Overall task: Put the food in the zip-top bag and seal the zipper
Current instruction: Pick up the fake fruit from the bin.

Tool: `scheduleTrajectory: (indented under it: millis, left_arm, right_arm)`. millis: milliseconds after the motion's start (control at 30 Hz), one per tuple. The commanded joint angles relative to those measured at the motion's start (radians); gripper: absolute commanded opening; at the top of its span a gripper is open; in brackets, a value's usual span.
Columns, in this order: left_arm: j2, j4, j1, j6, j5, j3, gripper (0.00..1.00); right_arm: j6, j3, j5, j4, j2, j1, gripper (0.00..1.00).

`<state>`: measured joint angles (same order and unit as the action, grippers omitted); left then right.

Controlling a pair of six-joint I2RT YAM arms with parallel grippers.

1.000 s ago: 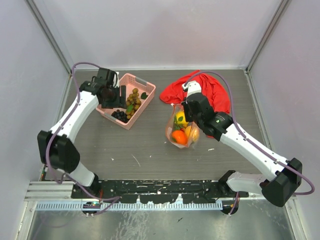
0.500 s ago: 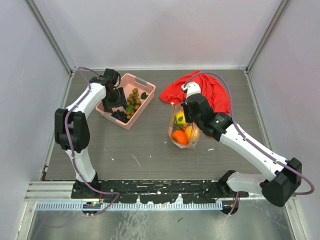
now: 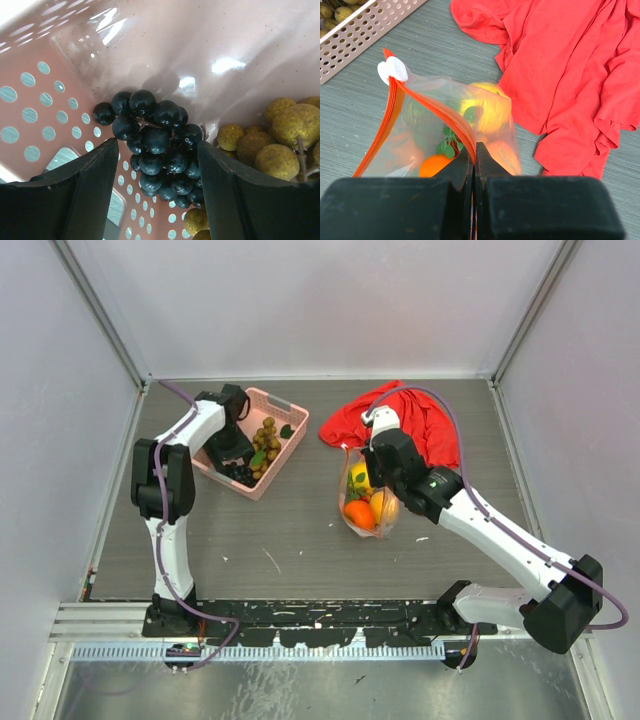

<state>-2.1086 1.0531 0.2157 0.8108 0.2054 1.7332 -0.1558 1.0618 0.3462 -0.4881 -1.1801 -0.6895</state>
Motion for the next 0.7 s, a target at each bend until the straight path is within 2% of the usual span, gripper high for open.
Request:
scheduleTrajectory:
  millis: [0, 267, 400, 433, 600, 667]
  left_arm:
    - [0.038, 0.0, -0.003, 0.091, 0.039, -0.034, 0.67]
    - [-0.016, -0.036, -0.004, 0.12, -0.008, -0.059, 0.68]
    - [-0.034, -0.078, -0.003, 0.123, -0.032, -0.092, 0.65]
    - [-0.036, -0.092, -0.004, 0.119, -0.043, -0.101, 0.62]
    - [-0.024, -0.139, -0.003, 0.102, -0.083, -0.13, 0.31]
    - [0.0, -0.156, -0.004, 0.1, -0.081, -0.142, 0.22]
  right_arm:
    - [0.004, -0.003, 0.002, 0.048, 0.027, 0.005, 0.02]
    - [0.001, -0.019, -0.002, 0.059, 0.021, 0.005, 0.02]
    - [-0.001, -0.017, -0.003, 0.06, 0.019, 0.005, 0.02]
    - [-0.001, -0.018, -0.003, 0.061, 0.018, 0.004, 0.02]
    - [-0.005, -0.02, -0.001, 0.06, 0.025, 0.005, 0.02]
    - [-0.005, -0.021, 0.001, 0.06, 0.029, 0.006, 0.02]
